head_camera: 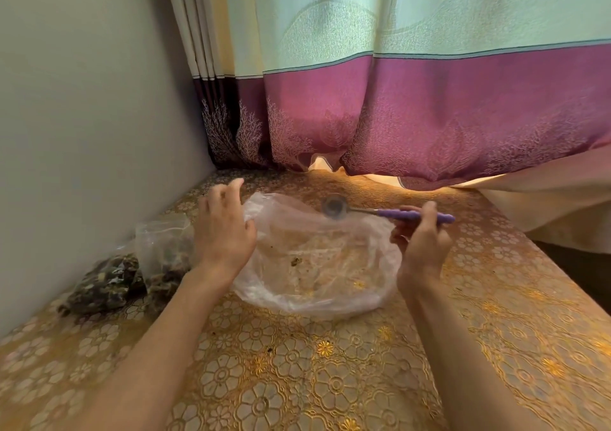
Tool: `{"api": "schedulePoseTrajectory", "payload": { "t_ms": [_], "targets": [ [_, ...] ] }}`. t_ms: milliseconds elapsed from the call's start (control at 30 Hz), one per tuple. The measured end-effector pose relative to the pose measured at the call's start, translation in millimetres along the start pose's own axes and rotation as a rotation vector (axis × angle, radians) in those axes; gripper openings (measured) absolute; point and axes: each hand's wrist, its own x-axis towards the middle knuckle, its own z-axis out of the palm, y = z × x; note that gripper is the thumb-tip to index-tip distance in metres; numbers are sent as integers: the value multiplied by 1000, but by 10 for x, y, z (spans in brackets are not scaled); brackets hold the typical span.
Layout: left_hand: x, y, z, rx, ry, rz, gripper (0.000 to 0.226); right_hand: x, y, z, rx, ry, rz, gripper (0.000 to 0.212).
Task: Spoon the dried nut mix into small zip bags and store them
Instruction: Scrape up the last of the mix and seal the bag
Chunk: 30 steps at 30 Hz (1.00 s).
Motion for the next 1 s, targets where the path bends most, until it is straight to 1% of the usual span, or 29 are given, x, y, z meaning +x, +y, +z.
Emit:
{"api": "schedulePoseTrajectory", "payload": {
  "t_ms": [67,100,133,167,200,233,333,400,467,533,567,633,700,767,800,900,1000],
  "targets": [
    [-94,63,14,112,149,148,55,93,-74,-50,5,96,94,45],
    [-133,116,37,109,194,235,50,131,-95,-68,20,144,147,46],
    [-167,165,79,82,198,328,43,161,-104,-81,47,188,195,45],
    [-198,205,140,37,156,413,38,182,-109,-95,69,216,242,43],
    [-232,237,213,-17,71,461,35,203,-102,-112,73,220,297,42],
    [-265,258,294,-56,-43,464,37,215,-91,-135,58,199,360,42],
    [-353,191,583,-25,-389,354,60,272,-53,-217,-38,72,560,42],
    [-401,111,749,15,-535,324,67,340,-61,-253,-208,-26,604,40],
    [-430,58,825,29,-597,307,70,418,-85,-248,-488,-96,513,35],
    [-435,38,843,43,-599,296,71,441,-112,-205,-840,-201,436,37],
    [-435,39,839,51,-598,294,71,428,-125,-173,-992,-267,444,41],
    [-435,47,826,62,-604,298,67,395,-121,-118,-1188,-366,503,43],
    [-441,55,818,69,-605,300,64,404,-106,-71,-1232,-356,503,34],
    [-438,58,809,71,-613,298,64,449,-141,15,-1192,-304,380,17],
    [-431,57,808,67,-624,300,64,479,-184,80,-1156,-280,293,14],
    [-406,54,808,46,-654,312,64,511,-402,356,-990,-254,83,25],
    [-402,55,813,35,-643,315,63,427,-572,581,-943,-300,-46,27]
  ]
}}
